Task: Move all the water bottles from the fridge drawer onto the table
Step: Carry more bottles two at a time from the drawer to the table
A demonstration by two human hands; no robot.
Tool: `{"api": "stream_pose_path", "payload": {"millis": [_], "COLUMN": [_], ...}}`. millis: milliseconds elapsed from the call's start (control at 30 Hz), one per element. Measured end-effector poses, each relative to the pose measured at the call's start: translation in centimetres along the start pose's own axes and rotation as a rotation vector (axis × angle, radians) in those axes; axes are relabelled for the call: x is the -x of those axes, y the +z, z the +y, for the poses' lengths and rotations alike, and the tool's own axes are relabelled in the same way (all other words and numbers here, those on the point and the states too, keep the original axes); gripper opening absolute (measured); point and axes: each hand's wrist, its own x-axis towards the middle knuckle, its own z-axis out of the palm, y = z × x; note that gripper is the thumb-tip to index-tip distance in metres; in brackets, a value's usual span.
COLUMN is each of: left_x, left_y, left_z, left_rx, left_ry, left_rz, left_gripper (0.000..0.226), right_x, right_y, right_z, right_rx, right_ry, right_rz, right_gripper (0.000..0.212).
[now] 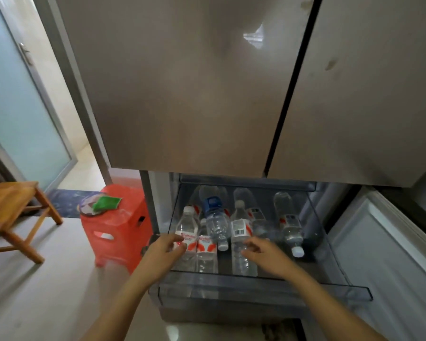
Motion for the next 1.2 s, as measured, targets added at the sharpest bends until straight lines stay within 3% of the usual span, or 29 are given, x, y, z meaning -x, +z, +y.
{"api": "stream_pose_path", "payload": {"millis": [67,167,433,700,800,1000,1100,1200], "left_x": [-0.3,-0.4,-1.7,-7.2,-8.5,-9.9,-10.3,-10.8], "left_y": [0.5,1.3,1.7,4.2,4.2,5.6,6.1,5.9], "left_z": [-0.2,-0.4,0.5,2.0,2.3,1.9,2.1,2.1], "left_rx": [-0.041,-0.080,-0.126,-0.646,-0.666,-0.651,-0.599,-0.537], "left_ry": [0.059,0.121,0.065,-0.039,-0.072,-0.148,-0.194,-0.206], "left_rz": [-0.037,-0.047,-0.018,-0.041,-0.041,-0.042,-0.063,-0.055], "left_gripper": [0.030,0.031,0.038,0.052,0.054,0.060,0.070,0.072], "right_x": [-1.1,-2.7,-7.0,-9.5,-10.3,-12.2,-13.1,-14.4], "right_y": [1.2,1.9,1.0,1.0,0.9,-0.7,-1.6,-2.2], "right_z": [-0.1,-0.5,0.7,1.8,1.7,0.5,0.1,0.2], "right_rx": [0.002,0.009,0.160,0.160,0.213,0.290,0.169,0.094], "right_ry": [0.021,0.068,0.144,0.236,0.239,0.229,0.265,0.288], "right_rz": [0.006,0.066,0.080,0.098,0.134,0.232,0.163,0.162], "right_gripper": [0.014,0.035,0.039,0.079,0.078,0.044,0.044,0.060]}}
